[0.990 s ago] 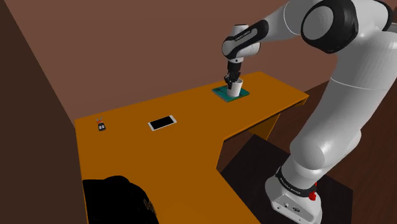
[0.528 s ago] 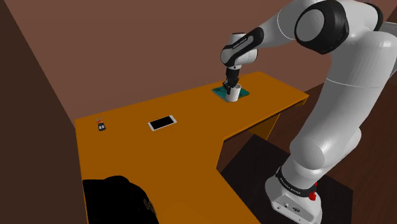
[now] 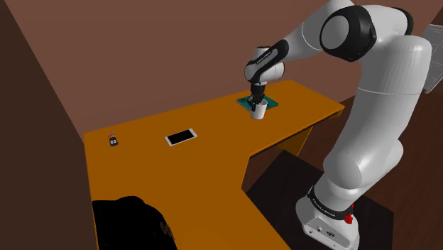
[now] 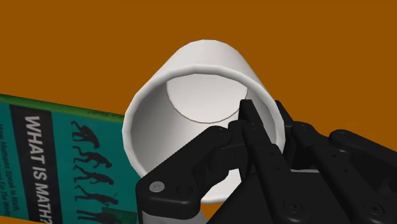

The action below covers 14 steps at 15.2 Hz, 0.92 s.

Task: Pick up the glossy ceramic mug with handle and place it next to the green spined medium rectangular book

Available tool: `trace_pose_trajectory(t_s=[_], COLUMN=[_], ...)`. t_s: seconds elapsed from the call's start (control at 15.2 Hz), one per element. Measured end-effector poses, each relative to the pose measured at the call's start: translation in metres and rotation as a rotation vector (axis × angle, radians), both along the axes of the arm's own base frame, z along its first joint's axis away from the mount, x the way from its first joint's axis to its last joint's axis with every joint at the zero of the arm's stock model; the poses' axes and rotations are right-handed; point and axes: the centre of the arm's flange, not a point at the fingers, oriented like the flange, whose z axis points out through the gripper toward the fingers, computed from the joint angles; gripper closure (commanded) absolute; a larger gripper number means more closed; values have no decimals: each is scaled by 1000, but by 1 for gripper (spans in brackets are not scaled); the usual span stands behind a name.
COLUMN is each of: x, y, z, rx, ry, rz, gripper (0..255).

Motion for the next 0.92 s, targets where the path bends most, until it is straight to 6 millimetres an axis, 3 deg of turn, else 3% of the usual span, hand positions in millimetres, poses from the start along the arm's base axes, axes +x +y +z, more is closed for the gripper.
trace_pose_trajectory(t_s=[0.46,0.86,0.92], x=[-1,-1,-1], y=[1,1,1], z=[-36,-41,-41], rx=[0,0,0], ry=[0,0,0], rz=[0,0,0], gripper=[255,255,0])
